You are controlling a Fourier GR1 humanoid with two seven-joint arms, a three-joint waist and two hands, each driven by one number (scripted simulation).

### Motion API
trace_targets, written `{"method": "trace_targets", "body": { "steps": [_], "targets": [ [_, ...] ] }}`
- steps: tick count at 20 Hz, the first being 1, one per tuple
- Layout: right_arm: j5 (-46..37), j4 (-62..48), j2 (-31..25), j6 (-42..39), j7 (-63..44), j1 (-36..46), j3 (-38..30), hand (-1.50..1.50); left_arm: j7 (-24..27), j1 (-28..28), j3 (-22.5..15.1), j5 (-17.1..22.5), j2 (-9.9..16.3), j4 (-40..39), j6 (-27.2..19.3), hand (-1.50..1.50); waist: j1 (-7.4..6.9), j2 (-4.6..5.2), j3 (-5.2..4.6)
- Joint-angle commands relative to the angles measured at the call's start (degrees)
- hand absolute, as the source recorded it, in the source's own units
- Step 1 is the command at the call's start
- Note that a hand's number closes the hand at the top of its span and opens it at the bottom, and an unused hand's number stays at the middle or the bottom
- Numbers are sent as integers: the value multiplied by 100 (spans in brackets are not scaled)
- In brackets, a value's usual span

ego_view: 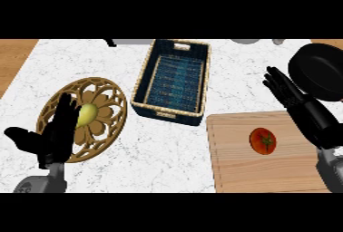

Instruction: Pick the tomato from the cutting board and place it in the basket

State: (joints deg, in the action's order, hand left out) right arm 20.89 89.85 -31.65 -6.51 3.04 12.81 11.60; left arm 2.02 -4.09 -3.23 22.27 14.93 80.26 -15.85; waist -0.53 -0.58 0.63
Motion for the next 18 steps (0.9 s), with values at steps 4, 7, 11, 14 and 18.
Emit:
{"method": "trace_targets", "body": {
  "steps": [4, 7, 11, 14, 18],
  "targets": [
    [51, 408, 479, -1033, 722, 261, 778, 150, 381, -436, -403, -1135, 955, 388, 248, 0, -64, 52, -41],
    [1444, 311, 1797, 91, 1342, -236, -281, 150, 279, -457, -326, -1011, 1009, 400, 318, 0, 516, 85, 319],
    [-281, 1345, 1843, -621, 1580, -1234, 2067, -150, 194, -708, -548, -1531, 1558, 597, 645, 0, 190, 13, -58],
    [-1297, 2072, 1637, 117, 1558, -1531, 2206, -150, 110, -834, -501, -1566, 1513, 511, 687, 0, 197, 20, -65],
    [-2533, 2427, 1015, 992, 908, -932, 1380, -150, 225, -507, -487, -1492, 1596, 562, 780, 0, 266, -30, -89]
  ]
}}
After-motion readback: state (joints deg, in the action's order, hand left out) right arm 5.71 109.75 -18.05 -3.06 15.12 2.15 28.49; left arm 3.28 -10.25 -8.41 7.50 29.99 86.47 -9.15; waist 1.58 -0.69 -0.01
